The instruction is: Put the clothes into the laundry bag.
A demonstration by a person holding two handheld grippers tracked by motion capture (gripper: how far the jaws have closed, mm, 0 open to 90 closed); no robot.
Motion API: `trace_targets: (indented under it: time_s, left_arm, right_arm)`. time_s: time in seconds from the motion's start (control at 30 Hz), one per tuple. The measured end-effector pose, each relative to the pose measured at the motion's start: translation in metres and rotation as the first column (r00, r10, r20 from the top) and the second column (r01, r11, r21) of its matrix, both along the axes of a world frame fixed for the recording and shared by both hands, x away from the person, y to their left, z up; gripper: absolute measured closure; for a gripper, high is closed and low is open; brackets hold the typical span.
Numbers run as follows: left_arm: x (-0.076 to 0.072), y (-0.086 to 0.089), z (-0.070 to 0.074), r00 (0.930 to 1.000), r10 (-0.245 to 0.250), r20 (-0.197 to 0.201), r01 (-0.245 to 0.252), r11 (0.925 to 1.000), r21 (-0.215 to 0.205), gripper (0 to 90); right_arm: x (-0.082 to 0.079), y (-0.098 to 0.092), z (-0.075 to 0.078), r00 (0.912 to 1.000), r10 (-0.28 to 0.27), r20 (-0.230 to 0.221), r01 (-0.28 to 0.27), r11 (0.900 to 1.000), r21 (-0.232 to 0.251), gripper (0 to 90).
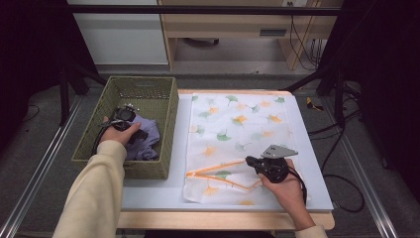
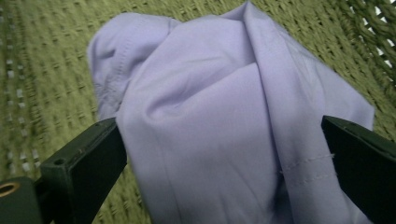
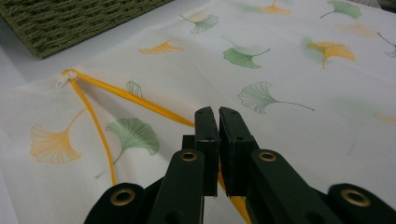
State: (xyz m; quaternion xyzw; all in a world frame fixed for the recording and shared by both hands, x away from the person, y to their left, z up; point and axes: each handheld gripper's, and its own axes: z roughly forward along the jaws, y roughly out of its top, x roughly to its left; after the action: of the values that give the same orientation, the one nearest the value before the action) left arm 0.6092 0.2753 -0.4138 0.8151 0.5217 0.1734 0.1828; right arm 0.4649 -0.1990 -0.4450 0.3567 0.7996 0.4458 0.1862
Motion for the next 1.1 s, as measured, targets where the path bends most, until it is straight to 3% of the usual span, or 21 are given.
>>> trace_targets:
  time_s: [0.13,0.3,1.1]
  left_arm:
    - [0.002,-0.002,-0.006,0.9997,-0.019,-0.016,0.019,0.9993,-0.032,2.3]
    - [0.003,-0.006,-0.013,0.9998,-0.02,-0.007,0.019,0.9979,-0.062,1.8]
    - [0.003,-0.006,-0.013,0.9998,-0.018,-0.001,0.018,0.9979,-0.063,2.7]
  right_arm:
    - [0.0,0.0,-0.001,1.0,0.002,-0.002,-0.002,1.0,-0.001,86.9]
    - [0.0,0.001,-0.001,1.0,0.001,-0.001,-0.001,1.0,-0.004,86.8]
    - [0.0,0.001,-0.001,1.0,0.001,-0.002,-0.001,1.0,-0.001,86.7]
